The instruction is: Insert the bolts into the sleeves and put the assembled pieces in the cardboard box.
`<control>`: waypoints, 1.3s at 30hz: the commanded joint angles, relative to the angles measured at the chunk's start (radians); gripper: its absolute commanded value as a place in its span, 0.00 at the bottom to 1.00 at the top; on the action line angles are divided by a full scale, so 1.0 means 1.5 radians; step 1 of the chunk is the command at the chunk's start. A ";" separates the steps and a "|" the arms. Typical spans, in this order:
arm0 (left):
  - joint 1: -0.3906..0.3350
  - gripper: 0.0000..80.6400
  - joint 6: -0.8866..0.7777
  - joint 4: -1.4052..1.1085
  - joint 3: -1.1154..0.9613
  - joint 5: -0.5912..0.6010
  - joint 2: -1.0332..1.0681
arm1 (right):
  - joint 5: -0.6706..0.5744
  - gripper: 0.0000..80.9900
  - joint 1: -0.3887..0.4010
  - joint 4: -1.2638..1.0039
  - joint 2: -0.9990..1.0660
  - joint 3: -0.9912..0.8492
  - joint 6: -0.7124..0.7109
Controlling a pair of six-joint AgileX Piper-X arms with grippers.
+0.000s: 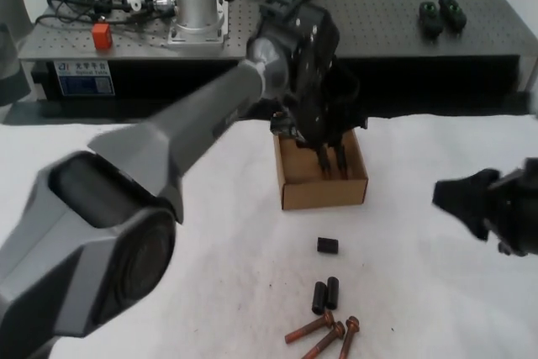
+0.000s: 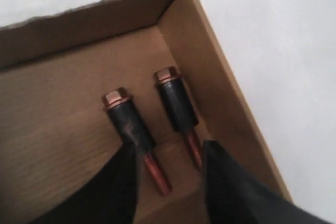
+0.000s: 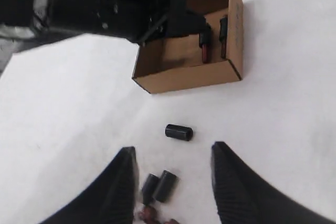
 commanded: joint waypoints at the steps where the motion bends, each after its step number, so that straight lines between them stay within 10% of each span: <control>1: 0.006 0.34 0.037 0.033 -0.010 -0.132 -0.043 | 0.037 0.42 0.029 0.057 0.046 -0.049 -0.086; 15: 0.034 0.19 0.111 -0.111 0.568 -0.174 -0.467 | 0.195 0.42 0.223 0.228 0.537 -0.414 -0.328; 29: 0.034 0.19 0.196 -0.131 0.813 -0.043 -0.637 | 0.318 0.41 0.255 0.258 0.687 -0.501 -0.411; 36: 0.034 0.20 0.231 -0.132 0.813 0.019 -0.637 | 0.337 0.11 0.255 0.277 0.704 -0.499 -0.417; 39: 0.034 0.37 0.264 -0.146 0.813 0.090 -0.633 | 0.348 0.05 0.252 0.276 0.696 -0.499 -0.391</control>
